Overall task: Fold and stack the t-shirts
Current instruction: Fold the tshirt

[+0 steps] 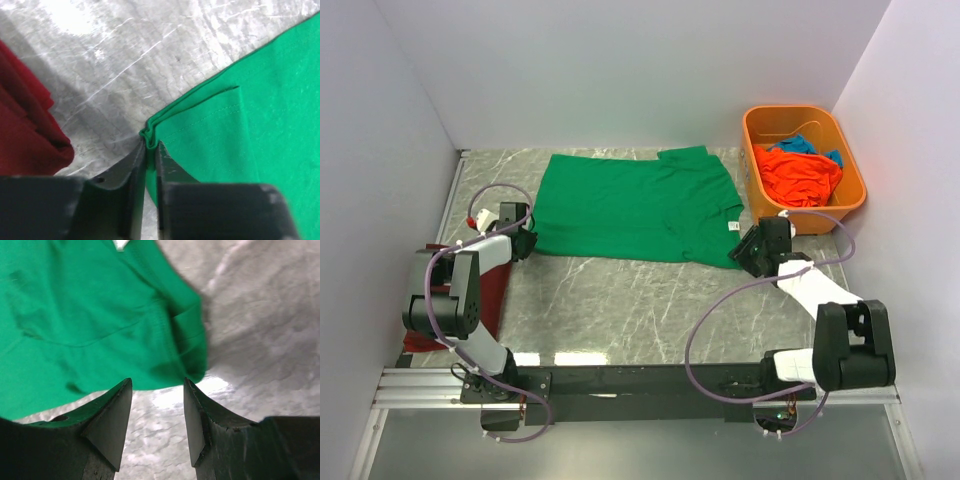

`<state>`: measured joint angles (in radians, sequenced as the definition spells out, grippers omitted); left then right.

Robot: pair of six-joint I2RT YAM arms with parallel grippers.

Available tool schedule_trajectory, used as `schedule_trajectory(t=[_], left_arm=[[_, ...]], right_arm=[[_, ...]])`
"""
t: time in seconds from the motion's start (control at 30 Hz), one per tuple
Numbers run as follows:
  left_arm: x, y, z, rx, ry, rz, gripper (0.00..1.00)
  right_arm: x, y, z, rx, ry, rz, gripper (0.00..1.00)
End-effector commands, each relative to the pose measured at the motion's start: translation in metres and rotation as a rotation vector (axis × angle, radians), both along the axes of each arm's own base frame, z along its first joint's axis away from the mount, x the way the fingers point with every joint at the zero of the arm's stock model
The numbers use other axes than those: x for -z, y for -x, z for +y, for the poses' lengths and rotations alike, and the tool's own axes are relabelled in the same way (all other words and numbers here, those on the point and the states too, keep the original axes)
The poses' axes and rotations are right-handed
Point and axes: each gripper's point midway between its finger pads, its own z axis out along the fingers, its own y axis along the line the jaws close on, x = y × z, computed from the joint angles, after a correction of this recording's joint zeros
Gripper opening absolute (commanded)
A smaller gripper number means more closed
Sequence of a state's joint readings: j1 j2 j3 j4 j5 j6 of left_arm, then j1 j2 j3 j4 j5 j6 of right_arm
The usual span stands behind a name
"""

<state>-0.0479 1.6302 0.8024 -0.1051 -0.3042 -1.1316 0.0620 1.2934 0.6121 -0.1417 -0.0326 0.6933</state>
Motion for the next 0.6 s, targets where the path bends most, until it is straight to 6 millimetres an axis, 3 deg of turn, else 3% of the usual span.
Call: schedule_trajectory(t=[0.0, 0.1, 0.3, 0.5, 0.57], left_arm=[[0.007, 0.001, 0.002, 0.015, -0.014, 0.011, 0.13], [0.007, 0.002, 0.001, 0.026, -0.012, 0.012, 0.01], [0.005, 0.000, -0.003, 0.050, 0.000, 0.008, 0.01], [0.004, 0.000, -0.004, 0.055, 0.005, 0.009, 0.01], [0.001, 0.000, -0.004, 0.055, 0.004, 0.003, 0.01]], right_arm=[[0.002, -0.008, -0.007, 0.031, -0.007, -0.005, 0.53], [0.009, -0.008, -0.009, 0.039, -0.005, 0.015, 0.52], [0.022, -0.006, -0.013, 0.059, 0.012, 0.043, 0.52], [0.023, -0.008, -0.022, 0.078, 0.053, 0.047, 0.50], [0.022, -0.010, -0.024, 0.078, 0.067, 0.047, 0.44]])
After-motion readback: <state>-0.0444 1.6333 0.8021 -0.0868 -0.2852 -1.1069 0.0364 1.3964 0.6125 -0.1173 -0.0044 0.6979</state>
